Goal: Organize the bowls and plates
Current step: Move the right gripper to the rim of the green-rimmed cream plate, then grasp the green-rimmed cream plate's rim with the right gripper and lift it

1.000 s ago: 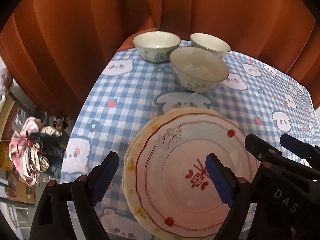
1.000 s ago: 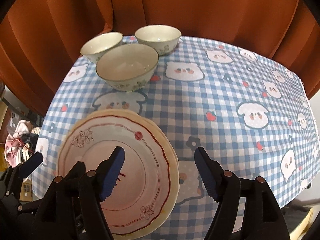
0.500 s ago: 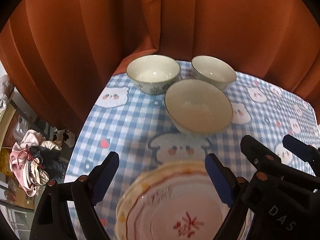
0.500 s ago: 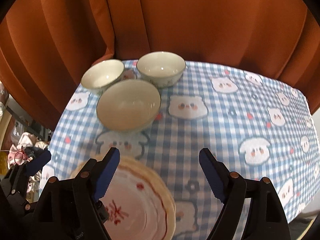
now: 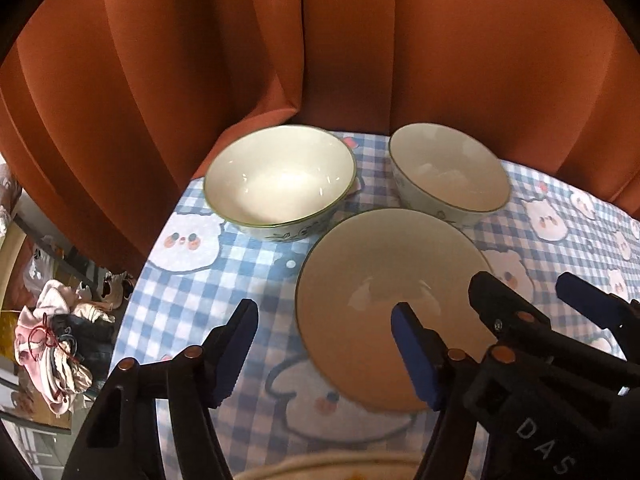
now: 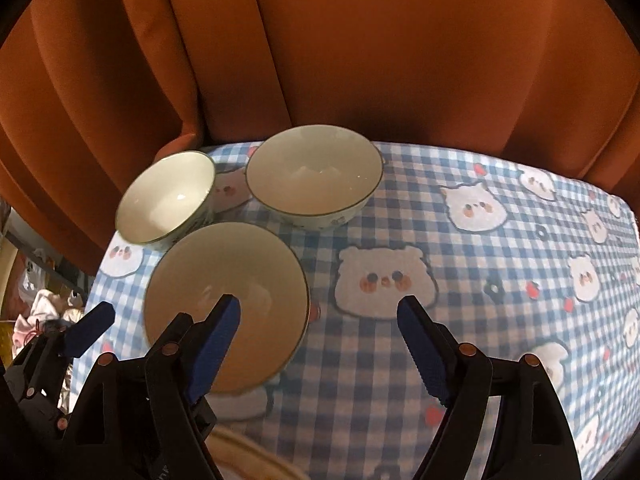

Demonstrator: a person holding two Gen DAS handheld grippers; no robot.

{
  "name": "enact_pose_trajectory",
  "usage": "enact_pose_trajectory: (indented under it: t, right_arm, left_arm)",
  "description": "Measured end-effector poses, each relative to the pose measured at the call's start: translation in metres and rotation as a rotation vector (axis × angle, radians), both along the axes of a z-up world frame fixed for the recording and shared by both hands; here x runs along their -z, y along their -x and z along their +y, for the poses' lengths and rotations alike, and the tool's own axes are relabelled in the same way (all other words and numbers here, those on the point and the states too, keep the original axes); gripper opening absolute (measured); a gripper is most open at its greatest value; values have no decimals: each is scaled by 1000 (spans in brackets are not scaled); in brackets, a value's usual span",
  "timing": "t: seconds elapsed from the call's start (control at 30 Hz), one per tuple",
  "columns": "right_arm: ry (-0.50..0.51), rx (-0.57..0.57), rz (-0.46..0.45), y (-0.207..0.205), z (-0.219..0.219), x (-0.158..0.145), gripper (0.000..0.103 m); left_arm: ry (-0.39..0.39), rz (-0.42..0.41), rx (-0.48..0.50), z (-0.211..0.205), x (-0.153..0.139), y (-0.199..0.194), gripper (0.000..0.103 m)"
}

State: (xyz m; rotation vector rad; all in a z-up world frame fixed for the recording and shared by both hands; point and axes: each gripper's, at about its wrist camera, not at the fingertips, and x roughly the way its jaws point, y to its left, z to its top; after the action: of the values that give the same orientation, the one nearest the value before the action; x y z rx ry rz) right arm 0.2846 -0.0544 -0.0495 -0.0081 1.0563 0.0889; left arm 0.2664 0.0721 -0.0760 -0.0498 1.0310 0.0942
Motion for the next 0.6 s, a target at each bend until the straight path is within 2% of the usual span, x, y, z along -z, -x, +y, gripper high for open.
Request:
enact_pose_trajectory:
  t: [0.17,0.23,0.27,0.43,0.47,0.57,0.6]
  right_arm:
    - [-28,-24,39,-22,5,23,67]
    - [-25,-44,47,-28,9,30,57]
    - [-21,-50,49,-29,12,31,49]
    - [-31,-61,79,-39,13,44,38]
    - [-35,-65,86,-42,13,46,30]
    - [-56,-78,97,-44,15,50,22]
    - [-62,-74,97,-44,15,50,22]
  left_arm:
    - [1,36,-12,-1,19,-18,61]
    - [-9,49,-29,-1,25,-22,46]
    - [-14,56,-39,0,27,-23,44]
    - [-9,87,-60,4,36,-27,29]
    - [-7,90,-59,4,37,-28,27]
    - [-7,80,-52,3,37,-27,25]
    - [-11,74,-48,3,37,-27,24]
